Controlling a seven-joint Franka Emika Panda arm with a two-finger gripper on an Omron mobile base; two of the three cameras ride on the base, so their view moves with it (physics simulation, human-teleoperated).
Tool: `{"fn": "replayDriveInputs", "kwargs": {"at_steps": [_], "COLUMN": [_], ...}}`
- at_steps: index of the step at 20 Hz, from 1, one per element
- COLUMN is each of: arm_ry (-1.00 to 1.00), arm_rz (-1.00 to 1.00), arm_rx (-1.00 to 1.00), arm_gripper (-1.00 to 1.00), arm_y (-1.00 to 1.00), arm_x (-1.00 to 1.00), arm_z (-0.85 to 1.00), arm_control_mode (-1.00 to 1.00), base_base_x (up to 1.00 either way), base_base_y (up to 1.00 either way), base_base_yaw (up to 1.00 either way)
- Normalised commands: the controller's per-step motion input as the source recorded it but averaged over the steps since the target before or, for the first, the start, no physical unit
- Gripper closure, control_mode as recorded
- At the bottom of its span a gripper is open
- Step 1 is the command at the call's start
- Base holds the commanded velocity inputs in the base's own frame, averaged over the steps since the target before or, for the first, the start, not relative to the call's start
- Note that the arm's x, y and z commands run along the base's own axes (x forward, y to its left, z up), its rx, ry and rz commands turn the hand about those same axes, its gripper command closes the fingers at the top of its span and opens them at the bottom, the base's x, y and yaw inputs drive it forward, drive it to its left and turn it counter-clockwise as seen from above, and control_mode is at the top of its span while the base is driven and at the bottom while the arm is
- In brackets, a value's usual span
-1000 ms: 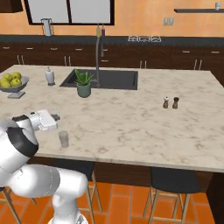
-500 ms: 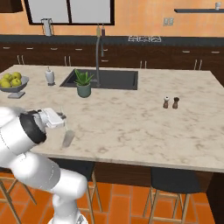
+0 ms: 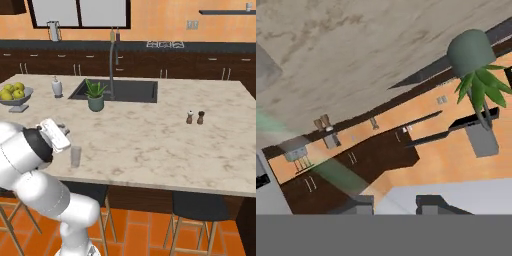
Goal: Take a straw from the drawer in front and place it inside the glass cup on the dining counter.
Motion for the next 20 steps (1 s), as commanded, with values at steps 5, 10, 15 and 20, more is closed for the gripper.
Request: {"fn": "replayDriveInputs", "kwargs": {"at_steps": [5,10,15,20], "arm_ry": [-0.38,-0.28,-0.22,-0.08], "arm_rz": [0.04,0.02,0.05,0.01], "arm_rx": [0.29,0.28,0.20,0.10], "arm_gripper": [1.00,1.00,1.00,1.00], "arm_y": [-0.12,-0.39,-0.60,-0.29], "arm_x": [-0.18,-0.34,-0.99,-0.32], "arm_z": [-0.47,-0.27,-0.27,-0.38], "arm_control_mode": [-1.00,-1.00,-1.00,-1.00], "base_base_x": [0.00,0.00,0.00,0.00], "base_base_y": [0.00,0.00,0.00,0.00], "base_base_yaw": [0.00,0.00,0.00,0.00]}}
